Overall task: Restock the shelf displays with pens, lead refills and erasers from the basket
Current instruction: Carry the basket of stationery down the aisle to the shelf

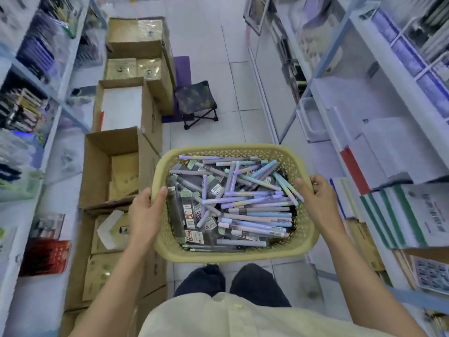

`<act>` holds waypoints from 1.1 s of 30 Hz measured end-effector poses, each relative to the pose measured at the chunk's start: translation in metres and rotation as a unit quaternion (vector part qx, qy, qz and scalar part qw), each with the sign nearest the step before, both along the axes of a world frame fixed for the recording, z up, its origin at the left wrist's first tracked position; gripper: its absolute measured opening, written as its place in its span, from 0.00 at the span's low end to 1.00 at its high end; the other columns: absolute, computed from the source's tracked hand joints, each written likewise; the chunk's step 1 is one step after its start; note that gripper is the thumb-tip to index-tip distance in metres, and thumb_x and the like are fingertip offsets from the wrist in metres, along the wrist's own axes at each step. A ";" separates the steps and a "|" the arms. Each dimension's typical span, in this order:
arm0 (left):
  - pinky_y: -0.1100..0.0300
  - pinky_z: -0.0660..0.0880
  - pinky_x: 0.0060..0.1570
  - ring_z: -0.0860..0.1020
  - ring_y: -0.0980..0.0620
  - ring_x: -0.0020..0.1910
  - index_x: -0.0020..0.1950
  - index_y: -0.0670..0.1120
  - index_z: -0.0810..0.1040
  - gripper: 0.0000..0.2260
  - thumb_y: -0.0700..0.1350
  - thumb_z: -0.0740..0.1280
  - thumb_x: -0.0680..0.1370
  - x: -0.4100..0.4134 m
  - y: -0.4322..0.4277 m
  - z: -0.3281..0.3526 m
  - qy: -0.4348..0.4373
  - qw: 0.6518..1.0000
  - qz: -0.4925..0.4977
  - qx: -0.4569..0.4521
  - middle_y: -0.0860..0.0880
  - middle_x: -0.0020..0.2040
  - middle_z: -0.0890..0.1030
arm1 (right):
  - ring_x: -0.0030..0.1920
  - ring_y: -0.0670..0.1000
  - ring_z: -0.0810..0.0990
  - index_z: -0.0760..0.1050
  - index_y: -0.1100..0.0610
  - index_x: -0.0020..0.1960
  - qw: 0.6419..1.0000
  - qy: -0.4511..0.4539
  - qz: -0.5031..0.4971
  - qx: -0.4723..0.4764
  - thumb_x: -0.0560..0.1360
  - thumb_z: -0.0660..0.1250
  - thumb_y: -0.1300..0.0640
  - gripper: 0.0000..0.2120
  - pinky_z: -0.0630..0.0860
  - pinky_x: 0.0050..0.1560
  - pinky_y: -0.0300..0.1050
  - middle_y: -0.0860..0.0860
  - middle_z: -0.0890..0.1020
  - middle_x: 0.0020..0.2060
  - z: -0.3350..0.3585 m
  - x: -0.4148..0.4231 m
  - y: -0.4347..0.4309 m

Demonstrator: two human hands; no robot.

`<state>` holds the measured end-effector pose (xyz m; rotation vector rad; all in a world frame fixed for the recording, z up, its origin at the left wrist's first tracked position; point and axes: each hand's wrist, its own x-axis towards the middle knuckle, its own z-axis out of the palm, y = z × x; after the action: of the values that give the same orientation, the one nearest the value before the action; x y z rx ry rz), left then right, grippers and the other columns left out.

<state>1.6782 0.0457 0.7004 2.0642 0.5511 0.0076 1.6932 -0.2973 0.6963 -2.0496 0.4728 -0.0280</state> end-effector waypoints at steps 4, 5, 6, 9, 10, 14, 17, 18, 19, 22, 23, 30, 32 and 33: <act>0.56 0.62 0.31 0.67 0.51 0.30 0.39 0.39 0.71 0.18 0.52 0.62 0.81 0.105 0.007 0.008 0.003 1.000 -0.015 0.003 0.47 0.31 0.70 | 0.35 0.56 0.76 0.73 0.59 0.42 1.000 0.002 -0.023 0.003 0.78 0.67 0.50 0.12 0.69 0.35 0.47 0.56 0.80 0.35 0.005 0.093 0.010; 0.57 0.62 0.30 0.67 0.51 0.30 0.38 0.41 0.71 0.18 0.52 0.62 0.81 0.131 0.008 0.008 0.000 1.000 -0.019 0.005 0.48 0.31 0.70 | 0.34 0.53 0.75 0.72 0.58 0.41 1.000 0.004 -0.025 0.002 0.78 0.67 0.50 0.13 0.68 0.34 0.45 0.55 0.79 0.34 0.004 0.118 0.011; 0.57 0.62 0.29 0.67 0.51 0.29 0.38 0.42 0.71 0.17 0.53 0.62 0.81 0.156 0.009 0.007 0.000 1.000 -0.023 0.013 0.48 0.30 0.70 | 0.33 0.52 0.73 0.72 0.59 0.41 1.000 0.008 -0.028 0.001 0.78 0.67 0.50 0.13 0.68 0.35 0.45 0.57 0.78 0.34 0.004 0.143 0.011; 0.56 0.64 0.32 0.70 0.51 0.31 0.42 0.40 0.74 0.19 0.55 0.62 0.81 0.229 0.007 0.001 0.007 1.000 -0.020 0.013 0.45 0.33 0.74 | 0.34 0.54 0.73 0.71 0.62 0.42 0.999 0.011 -0.029 0.010 0.78 0.66 0.50 0.15 0.68 0.37 0.47 0.61 0.77 0.34 -0.002 0.219 0.009; 0.56 0.65 0.32 0.70 0.50 0.32 0.42 0.40 0.74 0.18 0.55 0.62 0.81 0.253 0.006 -0.001 0.007 1.000 -0.012 0.010 0.45 0.33 0.75 | 0.34 0.54 0.72 0.71 0.62 0.42 1.000 0.014 -0.024 0.012 0.78 0.66 0.50 0.16 0.67 0.37 0.47 0.62 0.76 0.34 -0.004 0.245 0.008; 0.55 0.68 0.34 0.73 0.49 0.32 0.41 0.44 0.75 0.17 0.56 0.62 0.80 0.348 0.002 -0.003 0.009 1.000 -0.003 -0.005 0.44 0.33 0.77 | 0.32 0.49 0.68 0.71 0.62 0.42 1.000 0.023 -0.017 0.000 0.78 0.66 0.49 0.16 0.64 0.34 0.45 0.54 0.72 0.32 -0.001 0.345 0.002; 0.50 0.74 0.36 0.77 0.46 0.34 0.42 0.45 0.76 0.17 0.58 0.62 0.79 0.418 0.000 -0.004 0.014 1.000 0.006 -0.007 0.42 0.37 0.80 | 0.29 0.42 0.68 0.70 0.56 0.39 1.000 0.015 -0.011 -0.002 0.78 0.66 0.51 0.13 0.64 0.31 0.39 0.49 0.73 0.30 0.003 0.415 0.000; 0.48 0.75 0.37 0.77 0.45 0.35 0.42 0.46 0.76 0.17 0.59 0.62 0.79 0.441 0.000 -0.005 0.015 1.000 0.008 -0.007 0.42 0.37 0.81 | 0.29 0.43 0.68 0.70 0.57 0.39 1.000 0.012 -0.010 -0.001 0.78 0.66 0.51 0.13 0.63 0.32 0.39 0.51 0.72 0.30 0.003 0.436 -0.001; 0.48 0.76 0.38 0.77 0.45 0.35 0.42 0.45 0.76 0.18 0.59 0.62 0.79 0.465 0.000 -0.007 0.016 1.000 0.006 -0.006 0.42 0.38 0.80 | 0.30 0.44 0.67 0.69 0.59 0.40 1.000 0.010 -0.012 0.001 0.78 0.66 0.51 0.14 0.63 0.33 0.42 0.53 0.71 0.31 0.003 0.457 -0.001; 0.51 0.73 0.36 0.75 0.49 0.32 0.40 0.44 0.75 0.18 0.57 0.62 0.80 0.540 0.004 -0.012 0.008 1.000 -0.016 0.002 0.41 0.36 0.79 | 0.30 0.45 0.63 0.65 0.59 0.38 1.000 0.003 -0.019 0.002 0.79 0.65 0.51 0.16 0.60 0.33 0.44 0.50 0.66 0.30 -0.002 0.519 0.002; 0.53 0.72 0.34 0.74 0.51 0.31 0.39 0.44 0.75 0.17 0.57 0.62 0.80 0.565 0.005 -0.014 0.004 1.000 -0.026 0.007 0.42 0.35 0.79 | 0.30 0.45 0.62 0.65 0.60 0.38 1.000 0.003 -0.027 0.002 0.79 0.65 0.52 0.17 0.59 0.34 0.44 0.51 0.65 0.31 -0.007 0.538 0.004; 0.59 0.67 0.30 0.74 0.55 0.30 0.40 0.48 0.76 0.15 0.57 0.63 0.80 0.739 0.002 -0.008 0.006 0.994 -0.111 0.019 0.49 0.32 0.77 | 0.30 0.45 0.63 0.67 0.57 0.37 0.994 -0.001 -0.113 0.010 0.79 0.65 0.52 0.15 0.62 0.34 0.45 0.50 0.67 0.29 -0.018 0.653 0.008; 0.58 0.66 0.30 0.72 0.53 0.30 0.40 0.47 0.74 0.16 0.57 0.63 0.80 0.781 -0.007 -0.004 0.011 0.991 -0.135 0.006 0.49 0.31 0.75 | 0.28 0.43 0.63 0.65 0.53 0.36 0.990 -0.003 -0.142 0.018 0.79 0.65 0.53 0.15 0.62 0.33 0.43 0.46 0.67 0.28 -0.017 0.677 0.002; 0.58 0.65 0.30 0.70 0.54 0.28 0.38 0.47 0.73 0.16 0.57 0.63 0.80 0.802 -0.014 -0.003 0.010 0.989 -0.147 0.001 0.51 0.29 0.72 | 0.29 0.43 0.64 0.66 0.54 0.37 0.987 -0.002 -0.158 0.020 0.79 0.65 0.52 0.14 0.62 0.33 0.43 0.46 0.68 0.29 -0.017 0.689 -0.003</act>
<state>2.4800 0.0322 0.6973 2.1320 0.2539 -0.1855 2.3819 -0.2998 0.6791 -1.9162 0.7855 -0.2107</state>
